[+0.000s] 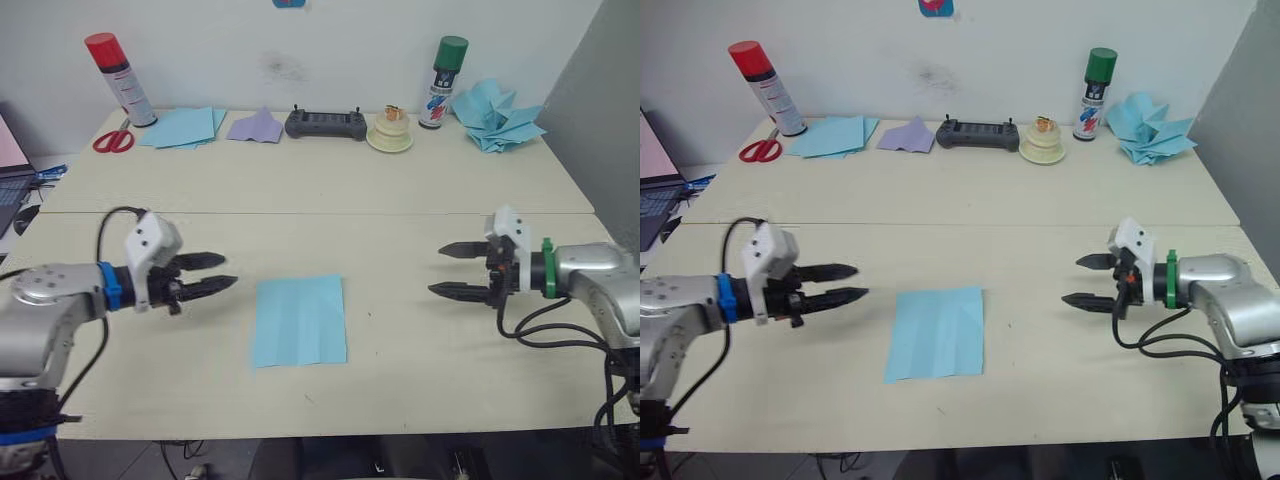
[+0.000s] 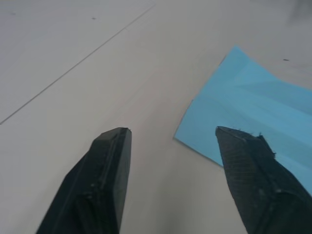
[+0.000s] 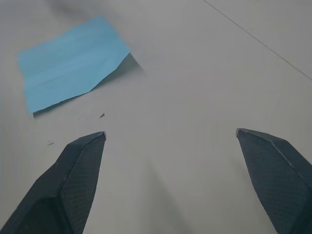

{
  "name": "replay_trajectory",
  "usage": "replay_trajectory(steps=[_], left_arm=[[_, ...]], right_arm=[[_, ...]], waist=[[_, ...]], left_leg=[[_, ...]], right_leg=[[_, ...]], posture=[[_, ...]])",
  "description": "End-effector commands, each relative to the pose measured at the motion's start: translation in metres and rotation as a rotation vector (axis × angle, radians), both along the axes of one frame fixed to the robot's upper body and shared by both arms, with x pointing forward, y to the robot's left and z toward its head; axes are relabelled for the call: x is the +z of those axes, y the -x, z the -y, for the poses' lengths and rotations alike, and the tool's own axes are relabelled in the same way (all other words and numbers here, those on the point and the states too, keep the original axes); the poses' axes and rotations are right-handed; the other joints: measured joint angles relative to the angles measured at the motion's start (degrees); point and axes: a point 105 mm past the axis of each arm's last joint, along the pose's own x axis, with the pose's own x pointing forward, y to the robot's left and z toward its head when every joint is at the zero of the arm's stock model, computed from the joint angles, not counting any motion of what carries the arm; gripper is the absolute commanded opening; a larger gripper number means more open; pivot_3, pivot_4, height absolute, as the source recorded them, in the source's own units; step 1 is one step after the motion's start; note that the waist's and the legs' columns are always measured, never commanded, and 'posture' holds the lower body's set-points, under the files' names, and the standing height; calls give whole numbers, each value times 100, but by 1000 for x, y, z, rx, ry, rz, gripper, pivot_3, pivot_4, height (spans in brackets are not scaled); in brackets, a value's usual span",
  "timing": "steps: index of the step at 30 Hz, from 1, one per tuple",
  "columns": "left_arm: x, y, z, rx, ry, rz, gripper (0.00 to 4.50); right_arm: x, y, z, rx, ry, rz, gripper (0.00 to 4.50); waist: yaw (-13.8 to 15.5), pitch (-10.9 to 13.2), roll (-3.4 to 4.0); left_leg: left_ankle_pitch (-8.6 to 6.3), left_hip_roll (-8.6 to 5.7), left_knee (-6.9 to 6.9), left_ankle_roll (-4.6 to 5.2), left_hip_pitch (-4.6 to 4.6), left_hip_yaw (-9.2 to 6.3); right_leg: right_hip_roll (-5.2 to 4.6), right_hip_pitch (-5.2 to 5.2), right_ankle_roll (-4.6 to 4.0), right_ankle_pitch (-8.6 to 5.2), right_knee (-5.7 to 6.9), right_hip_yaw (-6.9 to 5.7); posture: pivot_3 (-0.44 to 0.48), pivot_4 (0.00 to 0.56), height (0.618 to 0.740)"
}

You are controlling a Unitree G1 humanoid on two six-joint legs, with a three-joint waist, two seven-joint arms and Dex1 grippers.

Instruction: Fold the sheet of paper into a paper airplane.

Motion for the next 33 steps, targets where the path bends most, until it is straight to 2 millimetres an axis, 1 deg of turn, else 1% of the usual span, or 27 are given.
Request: replay_trajectory(steps=[1, 3, 5, 8, 9, 10, 14, 16, 20, 25, 27, 30, 32, 33], left_arm=[[-16, 5, 37, -63, 43, -6, 2014], [-32, 9, 50, -85, 45, -31, 1640], [-43, 10, 59, -89, 60, -50, 961], [-58, 10, 71, -85, 82, -75, 123], [-63, 11, 74, -90, 65, -79, 36], [-70, 11, 75, -90, 45, -84, 36], [-85, 8, 76, -66, 0, -99, 36], [-90, 8, 74, -56, -28, -105, 36], [-106, 10, 66, -38, -84, -147, 36], [-115, 11, 68, -39, -73, -161, 36], [-115, 11, 69, -41, -71, -160, 36], [-115, 10, 69, -39, -68, -156, 0], [-115, 8, 69, -34, -70, -153, 0], [-115, 8, 68, -32, -72, -151, 0]], right_arm=[[1, -1, -17, 30, 2, 63, 4500], [-2, -3, -24, 28, -8, 72, 4500], [-4, -5, -27, 23, -13, 78, 4500], [-8, -6, -32, 18, -16, 81, 4500], [-9, -6, -33, 18, -15, 81, 4500], [-10, -6, -34, 19, -17, 80, 4500], [-12, -6, -39, 24, -21, 78, 4500], [-13, -6, -41, 24, -21, 78, 4500], [-18, -5, -45, 29, -22, 73, 4500], [-24, -10, -56, 29, -22, 89, 4500], [-29, -12, -59, 24, -14, 98, 4500], [-38, -18, -69, 4, -31, 102, 3911], [-46, -18, -74, 32, 9, 117, 3253], [-49, -18, -77, 40, 22, 123, 2846]], waist=[[1, 0, 0], [4, -5, 1], [5, -5, 1], [15, -5, 0], [18, -5, 0], [18, -5, 0], [21, -5, 0], [22, -5, 0], [20, -8, 1], [15, -13, 5], [15, -16, 5], [15, -20, 7], [19, -22, 9], [20, -22, 9]], left_leg=[[0, 0, 2, 0, -1, -1], [0, -2, 3, 0, 6, -1], [0, -3, 6, 0, 4, 1], [0, -2, 7, 0, 2, -8], [0, -2, 7, 0, 3, -9], [0, -3, 7, 0, 3, -10], [0, -4, 8, 0, 4, -8], [0, -3, 8, 0, 4, -8], [0, -4, 8, 0, 10, -8], [0, -4, 3, 0, 60, -6], [0, -4, 3, 0, 70, -7], [0, -4, 5, 0, 76, -7], [0, -4, 5, 0, 76, -7], [0, -5, 5, 0, 76, -7]], right_leg=[[0, 0, 0, 0, 2, -1], [-1, 11, 0, 0, -2, 2], [-1, 9, 1, 1, 0, 5], [-1, 9, 0, 2, 1, -2], [-1, 10, 0, 2, 2, -4], [-1, 10, 0, 2, 2, -4], [-1, 11, 0, 2, 2, -1], [-1, 11, 0, 2, 1, -1], [-1, 17, 0, 2, 2, -1], [0, 56, 2, 0, 1, 1], [0, 69, 26, -14, 0, 0], [0, 76, 26, -13, 0, 2], [0, 76, 24, -13, 0, 2], [0, 76, 24, -12, 0, 2]], posture=[[0, 150, 740], [0, 150, 740], [0, 150, 740], [0, 150, 740], [0, 150, 740], [0, 150, 740], [0, 150, 740], [0, 150, 740], [0, 150, 740], [0, 150, 740], [0, 150, 740], [0, 150, 740], [0, 150, 740], [0, 150, 740]])
